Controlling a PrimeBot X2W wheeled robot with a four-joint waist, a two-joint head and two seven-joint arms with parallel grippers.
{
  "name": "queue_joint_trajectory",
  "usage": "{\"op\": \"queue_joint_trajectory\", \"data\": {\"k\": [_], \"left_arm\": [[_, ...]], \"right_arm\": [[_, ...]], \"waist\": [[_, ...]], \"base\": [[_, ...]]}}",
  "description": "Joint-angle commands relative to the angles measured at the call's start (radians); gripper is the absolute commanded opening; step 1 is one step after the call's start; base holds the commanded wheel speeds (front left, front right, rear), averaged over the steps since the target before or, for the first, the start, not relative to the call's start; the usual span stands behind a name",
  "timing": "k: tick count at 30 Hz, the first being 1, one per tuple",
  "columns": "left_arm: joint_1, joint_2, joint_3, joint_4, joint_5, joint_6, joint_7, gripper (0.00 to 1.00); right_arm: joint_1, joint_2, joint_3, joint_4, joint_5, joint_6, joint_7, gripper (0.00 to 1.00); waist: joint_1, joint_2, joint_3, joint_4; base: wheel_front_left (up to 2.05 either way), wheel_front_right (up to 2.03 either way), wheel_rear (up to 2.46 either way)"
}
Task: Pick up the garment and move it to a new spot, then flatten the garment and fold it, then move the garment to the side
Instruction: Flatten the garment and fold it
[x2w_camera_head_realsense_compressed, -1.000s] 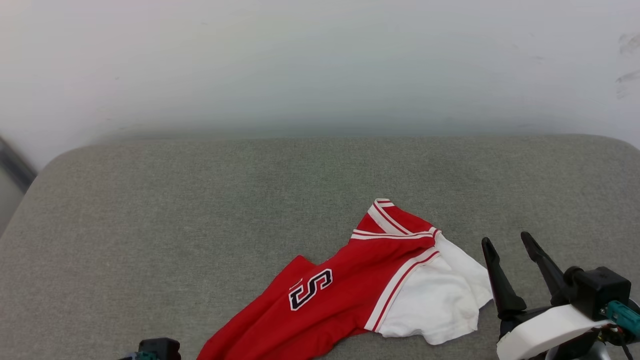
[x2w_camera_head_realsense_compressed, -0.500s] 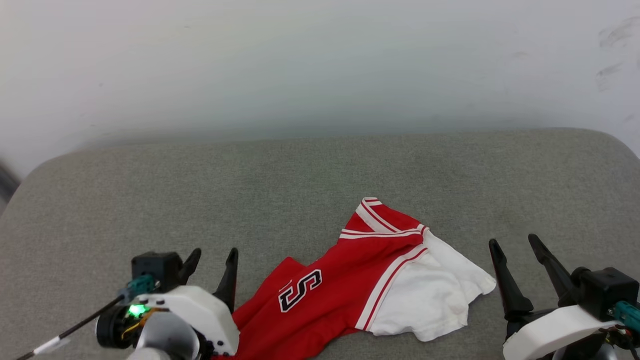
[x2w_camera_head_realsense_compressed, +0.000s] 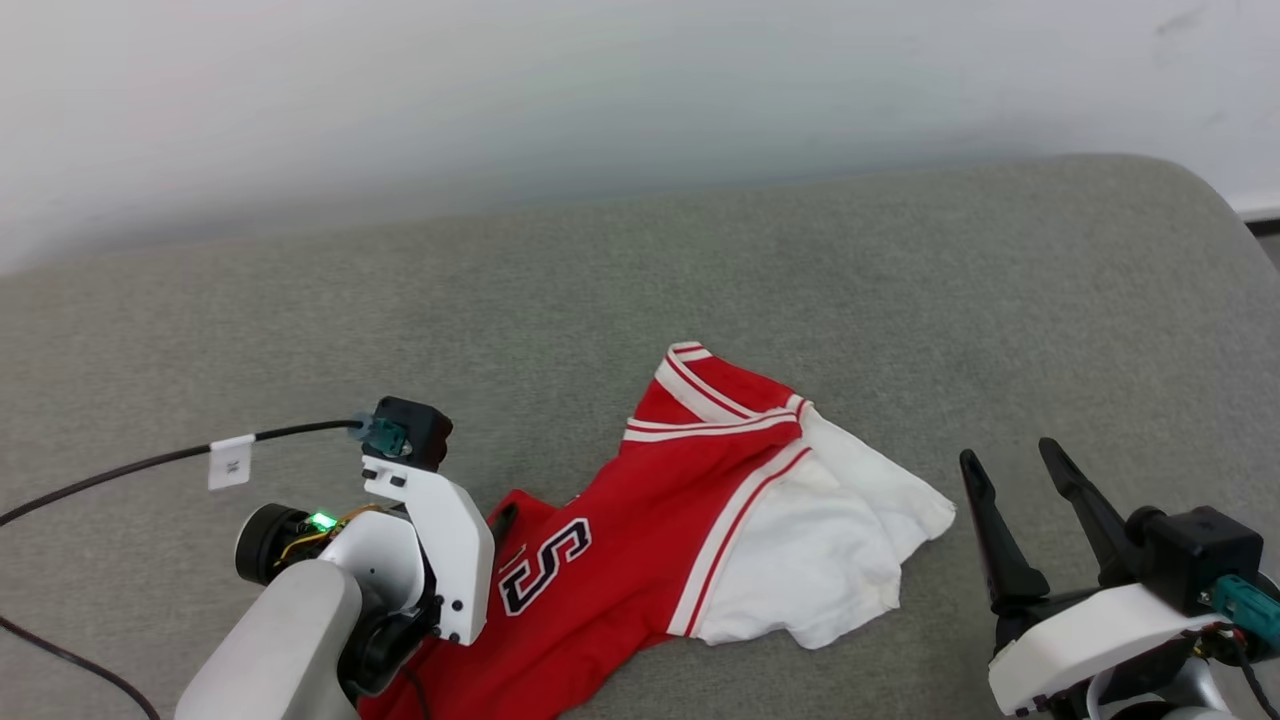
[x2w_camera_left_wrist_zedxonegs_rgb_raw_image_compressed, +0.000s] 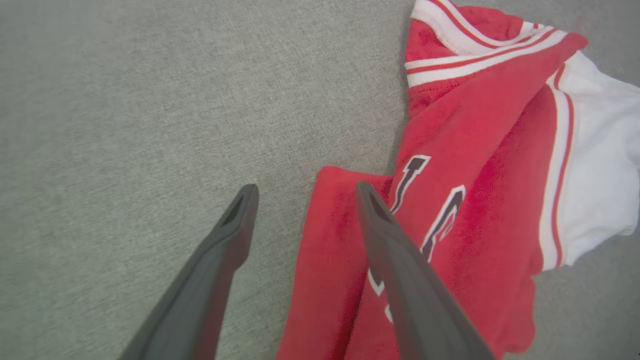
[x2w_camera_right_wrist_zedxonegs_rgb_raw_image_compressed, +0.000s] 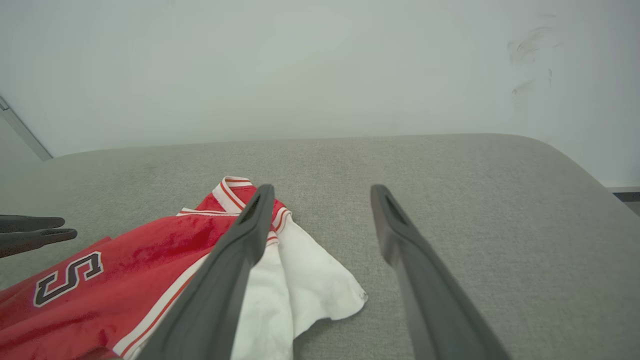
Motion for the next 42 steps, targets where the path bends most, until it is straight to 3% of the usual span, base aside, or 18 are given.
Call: {"op": "queue_joint_trajectory", "data": {"k": [1,8,9,10,11,12,24,29,34,35,36,42], "left_arm": [[-0.024,0.006,-0.012,0.029,-0.005,-0.012,0.032,1.0],[-0.051,0.01,-0.101,0.16,-0.009,-0.067,0.202,1.0],[-0.044,0.002,-0.109,0.173,-0.017,-0.072,0.223,0.94],[-0.04,-0.003,-0.118,0.182,-0.021,-0.076,0.237,0.47],[-0.04,-0.008,-0.125,0.19,-0.022,-0.078,0.246,0.07],[-0.039,-0.013,-0.126,0.196,-0.028,-0.079,0.25,0.0],[-0.024,0.029,0.038,0.073,-0.001,0.075,-0.082,0.0],[0.124,0.053,0.122,-0.002,-0.054,0.158,-0.124,0.0],[0.27,0.046,0.151,-0.036,-0.105,0.189,-0.136,0.0],[0.288,0.041,0.151,-0.041,-0.107,0.194,-0.146,0.79],[0.3,0.034,0.153,-0.049,-0.105,0.197,-0.167,1.0],[0.319,-0.001,0.153,-0.097,-0.052,0.216,-0.324,1.0]], "right_arm": [[-0.017,0.006,0.005,0.006,0.0,0.0,-0.007,1.0],[-0.043,0.01,0.013,0.032,0.008,0.0,-0.023,1.0],[-0.044,0.01,0.012,0.035,0.01,0.0,-0.025,1.0],[-0.044,0.011,0.012,0.038,0.012,0.0,-0.027,1.0],[-0.044,0.012,0.011,0.039,0.013,0.0,-0.027,1.0],[-0.044,0.012,0.009,0.041,0.014,0.0,-0.028,1.0],[-0.018,0.017,-0.044,0.038,0.007,0.0,-0.021,1.0],[-0.004,0.02,-0.059,0.032,0.005,0.0,-0.014,1.0],[0.009,0.023,-0.065,0.023,0.002,0.0,-0.005,1.0],[0.013,0.023,-0.066,0.021,-0.002,0.0,-0.003,1.0],[0.017,0.023,-0.068,0.019,-0.002,0.0,-0.001,1.0],[0.034,0.022,-0.064,0.003,-0.01,0.0,0.016,1.0]], "waist": [[0.0,-0.0001,0.03,-0.027],[0.0,-0.0001,0.054,-0.058],[0.0,-0.0001,0.055,-0.06],[0.0,-0.0001,0.055,-0.062],[0.0,-0.0001,0.056,-0.063],[0.0,-0.0001,0.057,-0.064],[0.0,-0.0001,0.023,0.001],[0.0,-0.0001,0.003,0.033],[0.0,-0.0001,-0.017,0.055],[0.0,-0.0001,-0.021,0.059],[0.0,-0.0001,-0.025,0.063],[0.0,-0.0001,-0.065,0.075]], "base": [[0.0,0.0,0.0],[0.0,0.0,0.0],[0.0,0.0,0.0],[0.0,0.0,0.0],[0.0,0.0,0.0],[0.0,0.0,0.0],[0.0,0.0,0.0],[0.0,0.0,0.0],[0.0,0.0,0.0],[0.0,0.0,0.0],[0.0,0.0,0.0],[0.0,0.0,0.0]]}}
